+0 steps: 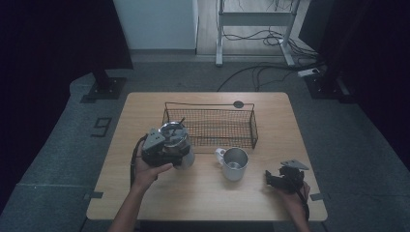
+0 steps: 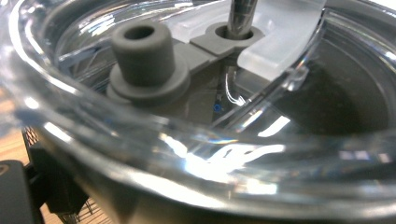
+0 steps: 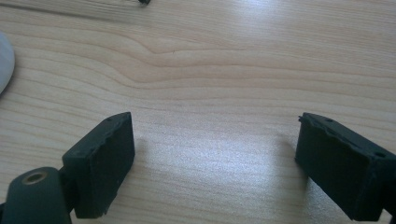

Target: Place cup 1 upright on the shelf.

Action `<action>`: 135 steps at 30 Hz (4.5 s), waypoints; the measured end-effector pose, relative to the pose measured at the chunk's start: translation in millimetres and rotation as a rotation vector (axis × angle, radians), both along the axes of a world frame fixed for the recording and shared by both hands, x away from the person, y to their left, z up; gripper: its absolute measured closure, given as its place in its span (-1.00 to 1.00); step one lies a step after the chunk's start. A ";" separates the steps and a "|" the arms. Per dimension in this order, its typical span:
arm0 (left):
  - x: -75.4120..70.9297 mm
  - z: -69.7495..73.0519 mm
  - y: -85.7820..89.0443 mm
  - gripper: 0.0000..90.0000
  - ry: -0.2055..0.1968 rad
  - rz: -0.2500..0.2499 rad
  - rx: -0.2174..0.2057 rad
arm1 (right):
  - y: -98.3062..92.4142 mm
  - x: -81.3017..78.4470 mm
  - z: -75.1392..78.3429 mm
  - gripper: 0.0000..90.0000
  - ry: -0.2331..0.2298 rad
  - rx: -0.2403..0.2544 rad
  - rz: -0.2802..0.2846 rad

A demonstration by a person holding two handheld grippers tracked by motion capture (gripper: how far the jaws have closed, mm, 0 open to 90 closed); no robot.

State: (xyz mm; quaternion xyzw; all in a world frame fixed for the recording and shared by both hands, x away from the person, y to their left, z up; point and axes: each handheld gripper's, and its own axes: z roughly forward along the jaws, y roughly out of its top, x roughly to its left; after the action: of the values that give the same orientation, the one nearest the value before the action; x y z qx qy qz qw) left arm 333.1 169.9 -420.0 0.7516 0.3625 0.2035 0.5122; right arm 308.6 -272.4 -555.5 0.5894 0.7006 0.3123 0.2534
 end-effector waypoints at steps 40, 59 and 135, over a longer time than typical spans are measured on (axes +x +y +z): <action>19.0 17.9 2.9 -0.91 0.009 0.015 0.009 | -0.5 0.3 0.0 -0.72 -0.003 -0.001 0.000; 25.7 25.4 0.7 -0.91 0.003 0.020 0.021 | -0.5 0.3 0.1 -0.72 -0.003 -0.001 -0.001; 66.9 51.2 -20.4 -0.91 -0.013 0.029 0.031 | -0.6 0.4 -0.1 -0.72 -0.004 -0.002 0.000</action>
State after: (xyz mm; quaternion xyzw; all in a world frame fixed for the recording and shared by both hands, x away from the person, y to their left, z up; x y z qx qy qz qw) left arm 400.0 149.5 -368.8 0.7529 0.3666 0.2213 0.4998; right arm 309.0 -273.0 -555.6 0.5886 0.7003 0.3128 0.2555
